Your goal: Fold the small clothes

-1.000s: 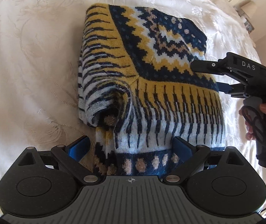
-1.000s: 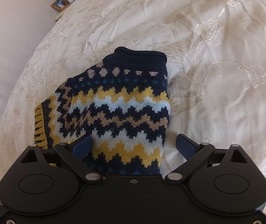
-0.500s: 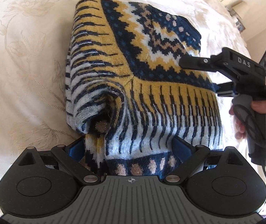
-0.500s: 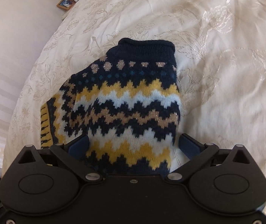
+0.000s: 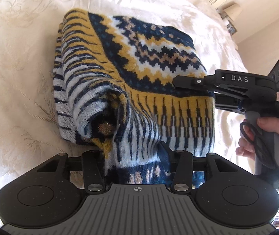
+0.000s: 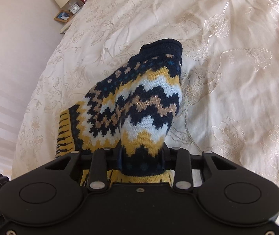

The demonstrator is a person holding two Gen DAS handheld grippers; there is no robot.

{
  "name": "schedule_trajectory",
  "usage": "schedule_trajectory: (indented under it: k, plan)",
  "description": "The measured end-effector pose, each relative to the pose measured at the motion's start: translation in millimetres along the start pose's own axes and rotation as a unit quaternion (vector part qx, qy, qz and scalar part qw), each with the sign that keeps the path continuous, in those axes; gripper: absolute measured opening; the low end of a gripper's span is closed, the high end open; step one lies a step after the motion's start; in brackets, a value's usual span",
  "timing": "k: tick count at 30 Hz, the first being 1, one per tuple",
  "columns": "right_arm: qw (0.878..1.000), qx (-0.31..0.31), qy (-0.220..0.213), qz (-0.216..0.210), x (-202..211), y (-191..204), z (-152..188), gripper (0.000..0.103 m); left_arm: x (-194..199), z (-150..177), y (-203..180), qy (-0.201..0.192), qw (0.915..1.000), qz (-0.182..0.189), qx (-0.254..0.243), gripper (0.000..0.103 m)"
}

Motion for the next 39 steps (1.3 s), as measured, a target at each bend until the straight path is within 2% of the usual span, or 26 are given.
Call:
schedule_trajectory:
  k: [6,14,16,19,23,25,27,30,36,39]
  plan:
    - [1.0,0.009,0.012,0.001,46.6,-3.1,24.0,0.044,15.8,17.9,-15.7,0.008,0.9999,0.013,0.006,0.044]
    - [0.998,0.025,0.056,0.015,119.9,-33.9,89.2,0.045,14.3,19.1,-15.5,0.04,0.9992,0.005,-0.008,0.044]
    - [0.997,0.03,0.066,0.028,131.3,-45.3,105.0,0.049,12.5,38.9,-14.7,0.047,0.9986,-0.017,-0.014,0.044]
    - [0.996,0.041,0.056,0.055,144.1,-60.4,117.4,0.055,12.5,55.8,-0.5,0.048,0.9955,-0.079,-0.022,0.046]
    - [0.998,0.022,0.027,0.05,166.1,-67.0,118.5,0.061,29.7,48.6,17.0,0.021,0.9918,-0.126,-0.008,0.047]
    - [0.999,0.025,0.008,0.047,179.2,-67.5,118.3,0.061,47.0,39.4,26.0,-0.002,0.9883,-0.15,-0.028,0.047]
    - [0.998,0.035,-0.009,0.049,188.6,-66.8,117.7,0.061,64.2,28.7,17.2,-0.033,0.9838,-0.166,-0.059,0.047]
    - [0.997,0.039,-0.033,0.053,197.4,-66.0,116.1,0.061,75.3,6.2,-9.1,-0.076,0.978,-0.169,-0.096,0.047]
    - [0.996,0.049,-0.046,0.061,206.7,-67.5,118.8,0.061,48.6,-36.2,-44.3,-0.117,0.9726,-0.157,-0.126,0.048]
    - [0.995,0.066,-0.045,0.065,209.6,-67.2,120.7,0.061,26.9,-42.5,-44.3,-0.116,0.969,-0.169,-0.137,0.048]
Point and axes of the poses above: each gripper's, at about its wrist camera, not at the fingertips, and x roughly against the way its jaws point, y to its left, z to its underside, the point moved 9 cm from there along -x, roughly the way its jaws point, and after that the axes turned 13 degrees about -y, right-handed, at the moved point
